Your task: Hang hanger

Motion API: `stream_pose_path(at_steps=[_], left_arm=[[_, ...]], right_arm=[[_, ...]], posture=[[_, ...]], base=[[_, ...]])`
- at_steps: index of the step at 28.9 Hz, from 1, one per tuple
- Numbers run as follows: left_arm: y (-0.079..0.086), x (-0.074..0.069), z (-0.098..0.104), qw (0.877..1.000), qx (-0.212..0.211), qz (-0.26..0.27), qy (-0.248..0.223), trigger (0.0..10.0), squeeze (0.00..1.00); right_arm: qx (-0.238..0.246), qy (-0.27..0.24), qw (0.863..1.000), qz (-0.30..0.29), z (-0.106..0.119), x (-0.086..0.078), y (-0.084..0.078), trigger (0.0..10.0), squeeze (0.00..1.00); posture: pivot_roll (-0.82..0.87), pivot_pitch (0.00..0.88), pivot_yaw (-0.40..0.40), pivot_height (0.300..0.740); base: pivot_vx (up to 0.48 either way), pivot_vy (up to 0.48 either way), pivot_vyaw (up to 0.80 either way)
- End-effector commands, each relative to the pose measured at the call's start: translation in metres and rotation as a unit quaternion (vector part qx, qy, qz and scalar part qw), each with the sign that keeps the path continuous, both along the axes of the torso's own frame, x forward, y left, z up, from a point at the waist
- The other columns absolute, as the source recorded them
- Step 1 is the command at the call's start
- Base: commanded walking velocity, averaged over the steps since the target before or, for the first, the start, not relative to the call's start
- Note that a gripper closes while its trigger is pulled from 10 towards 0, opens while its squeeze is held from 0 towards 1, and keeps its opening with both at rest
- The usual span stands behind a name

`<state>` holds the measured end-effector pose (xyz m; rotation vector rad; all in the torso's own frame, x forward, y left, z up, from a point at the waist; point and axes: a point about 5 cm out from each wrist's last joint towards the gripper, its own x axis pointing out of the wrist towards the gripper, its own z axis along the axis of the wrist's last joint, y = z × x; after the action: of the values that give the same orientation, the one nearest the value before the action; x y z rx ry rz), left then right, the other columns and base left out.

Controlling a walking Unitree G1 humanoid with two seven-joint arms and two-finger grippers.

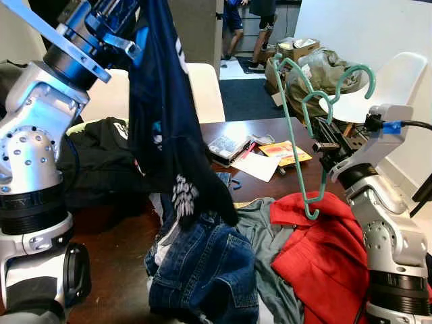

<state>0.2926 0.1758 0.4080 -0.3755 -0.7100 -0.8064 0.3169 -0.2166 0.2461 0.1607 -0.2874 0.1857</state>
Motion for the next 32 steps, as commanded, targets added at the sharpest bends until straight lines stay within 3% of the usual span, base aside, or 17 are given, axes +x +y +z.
stream_pose_path(at_steps=[1, 4, 6, 7, 8, 9, 10, 11, 12, 13, 14, 17, 18, 20, 28, 32], left_arm=[[-0.002, -0.005, 0.003, 0.999, 0.028, -0.018, 0.006, 4.7, 0.00], [-0.006, -0.005, 0.000, 0.998, 0.048, -0.032, 0.020, 5.0, 0.00], [-0.024, 0.000, -0.024, 0.984, 0.152, -0.053, 0.070, 8.4, 0.00], [-0.024, 0.000, -0.024, 0.984, 0.152, -0.053, 0.070, 8.4, 0.00], [-0.031, 0.001, -0.035, 0.976, 0.189, -0.061, 0.090, 8.4, 0.00], [-0.040, 0.004, -0.055, 0.960, 0.248, -0.067, 0.113, 9.2, 0.00], [-0.050, 0.004, -0.079, 0.939, 0.303, -0.088, 0.135, 9.4, 0.00], [-0.050, 0.004, -0.079, 0.939, 0.303, -0.088, 0.135, 9.4, 0.00], [-0.059, 0.003, -0.099, 0.922, 0.344, -0.109, 0.143, 9.4, 0.00], [-0.059, 0.003, -0.099, 0.922, 0.344, -0.109, 0.143, 9.4, 0.00], [-0.069, -0.002, -0.118, 0.903, 0.375, -0.144, 0.152, 9.7, 0.00], [-0.089, -0.013, -0.150, 0.864, 0.430, -0.213, 0.151, 9.7, 0.00], [-0.089, -0.013, -0.150, 0.864, 0.430, -0.213, 0.151, 9.7, 0.00], [-0.099, -0.014, -0.165, 0.846, 0.468, -0.221, 0.131, 10.0, 0.00], [-0.123, -0.009, -0.194, 0.824, 0.527, -0.192, 0.085, 10.0, 0.00], [-0.133, -0.008, -0.203, 0.822, 0.533, -0.187, 0.077, 10.0, 0.00]], right_arm=[[0.002, -0.005, 1.000, 0.002, 0.001, 0.003, 0.003, 10.0, 0.00], [0.003, -0.005, 1.000, 0.001, 0.001, 0.003, 0.002, 10.0, 0.00], [0.004, -0.004, 1.000, -0.001, 0.000, 0.005, 0.002, 10.0, 0.00], [0.004, -0.004, 1.000, -0.001, 0.000, 0.005, 0.002, 10.0, 0.00], [0.004, -0.003, 1.000, -0.002, -0.001, 0.005, 0.002, 10.0, 0.00], [0.004, -0.002, 1.000, -0.003, -0.001, 0.006, 0.002, 10.0, 0.00], [0.004, -0.001, 1.000, -0.004, -0.002, 0.006, 0.002, 10.0, 0.00], [0.004, -0.001, 1.000, -0.004, -0.002, 0.006, 0.002, 10.0, 0.00], [0.004, 0.000, 1.000, -0.005, -0.002, 0.006, 0.002, 10.0, 0.00], [0.004, 0.000, 1.000, -0.005, -0.002, 0.006, 0.002, 10.0, 0.00], [0.003, 0.002, 1.000, -0.007, -0.002, 0.006, 0.002, 10.0, 0.00], [0.000, 0.009, 1.000, -0.018, -0.004, 0.007, -0.002, 10.0, 0.00], [0.000, 0.009, 1.000, -0.018, -0.004, 0.007, -0.002, 10.0, 0.00], [-0.004, 0.017, 0.999, -0.030, -0.006, 0.007, -0.005, 10.0, 0.00], [-0.011, 0.026, 0.998, -0.060, -0.009, 0.008, -0.014, 10.0, 0.00], [-0.012, 0.027, 0.998, -0.064, -0.008, 0.008, -0.016, 10.0, 0.00]], posture=[[-0.08, 0.000, 0.004, 0.740], [-0.08, 0.000, 0.005, 0.740], [-0.07, 0.000, 0.003, 0.740], [-0.07, 0.000, 0.003, 0.740], [-0.07, 0.000, 0.004, 0.740], [-0.07, 0.000, 0.003, 0.740], [-0.07, 0.000, 0.004, 0.740], [-0.07, 0.000, 0.004, 0.740], [-0.07, 0.000, 0.003, 0.740], [-0.07, 0.000, 0.003, 0.740], [-0.07, 0.000, 0.004, 0.740], [-0.07, 0.000, 0.005, 0.740], [-0.07, 0.000, 0.005, 0.740], [-0.08, 0.000, 0.007, 0.740], [-0.09, 0.000, 0.003, 0.740], [-0.09, 0.000, 0.001, 0.740]], base=[[0.000, 0.000, 0.00], [0.000, 0.000, 0.00], [0.000, 0.000, 0.00], [0.000, 0.000, 0.00], [0.000, 0.000, 0.00], [0.000, 0.000, 0.00], [0.000, 0.000, 0.00], [0.000, 0.000, 0.00], [0.000, 0.000, 0.00], [0.000, 0.000, 0.00], [0.000, 0.000, 0.00], [0.000, 0.000, 0.00], [0.000, 0.000, 0.00], [0.000, 0.000, 0.00], [0.000, 0.000, 0.00], [0.000, 0.000, 0.00]])
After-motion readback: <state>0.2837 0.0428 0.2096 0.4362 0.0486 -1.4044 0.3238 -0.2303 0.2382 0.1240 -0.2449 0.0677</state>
